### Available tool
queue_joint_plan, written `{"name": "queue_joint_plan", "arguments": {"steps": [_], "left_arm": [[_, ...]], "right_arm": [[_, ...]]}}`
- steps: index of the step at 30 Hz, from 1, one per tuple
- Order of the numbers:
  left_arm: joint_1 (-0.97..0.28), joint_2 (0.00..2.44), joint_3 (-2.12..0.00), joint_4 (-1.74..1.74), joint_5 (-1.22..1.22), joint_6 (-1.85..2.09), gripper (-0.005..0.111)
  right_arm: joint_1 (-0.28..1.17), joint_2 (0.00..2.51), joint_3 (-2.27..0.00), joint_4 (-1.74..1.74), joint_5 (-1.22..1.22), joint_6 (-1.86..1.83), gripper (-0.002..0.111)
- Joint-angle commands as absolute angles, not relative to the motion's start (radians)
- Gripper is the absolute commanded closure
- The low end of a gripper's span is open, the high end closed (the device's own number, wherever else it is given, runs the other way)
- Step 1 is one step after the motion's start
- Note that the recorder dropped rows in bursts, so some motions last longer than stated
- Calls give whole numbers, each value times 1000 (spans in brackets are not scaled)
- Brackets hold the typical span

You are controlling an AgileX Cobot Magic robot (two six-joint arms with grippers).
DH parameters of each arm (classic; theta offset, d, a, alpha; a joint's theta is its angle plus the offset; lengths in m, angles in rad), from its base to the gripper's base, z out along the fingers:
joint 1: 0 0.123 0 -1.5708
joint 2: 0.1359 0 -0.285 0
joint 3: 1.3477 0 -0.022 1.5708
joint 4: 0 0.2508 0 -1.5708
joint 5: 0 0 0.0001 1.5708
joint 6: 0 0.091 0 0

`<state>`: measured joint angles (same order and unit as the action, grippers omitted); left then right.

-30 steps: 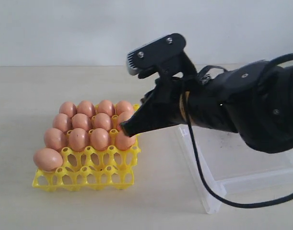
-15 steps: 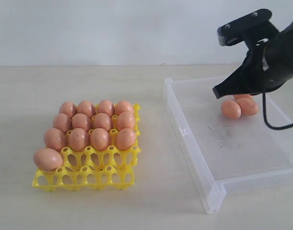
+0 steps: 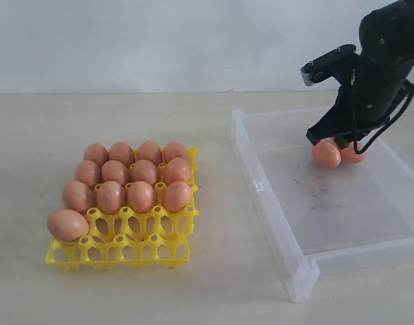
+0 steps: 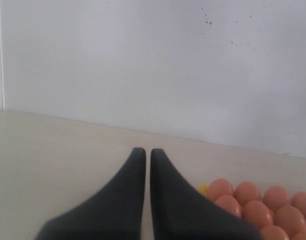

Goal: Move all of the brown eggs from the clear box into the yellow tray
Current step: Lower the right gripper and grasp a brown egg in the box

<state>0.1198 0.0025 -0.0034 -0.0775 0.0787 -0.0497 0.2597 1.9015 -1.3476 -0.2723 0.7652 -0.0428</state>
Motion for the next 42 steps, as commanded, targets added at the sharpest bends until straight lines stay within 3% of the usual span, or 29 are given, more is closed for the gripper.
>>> {"name": "queue_joint_plan", "arguments": {"steps": [1,24,26,27,28,36,42], "left_arm": [[118,0,0,-86,76,-59,103],[118,0,0,-86,76,-59,103],[118,0,0,-86,76,-59,103],[118,0,0,-86,76,-59,103],[118,0,0,-86,76,-59,103],[118,0,0,-86,76,-59,103],[118,0,0,-86,76,-59,103]], "right_arm": [[253,1970,-1415,-266,749,-52,52],[253,2164,-1517,-267,768,-102,49],[253,2164,-1517,-267,779,-92,61],[253,2164,-1517,-267,790,-88,76],[253,2164,-1517,-267,804,-88,105],[253,2124,-1517,-215,788,-15,109],[253,2012,-1389,22,572,-144,109]]}}
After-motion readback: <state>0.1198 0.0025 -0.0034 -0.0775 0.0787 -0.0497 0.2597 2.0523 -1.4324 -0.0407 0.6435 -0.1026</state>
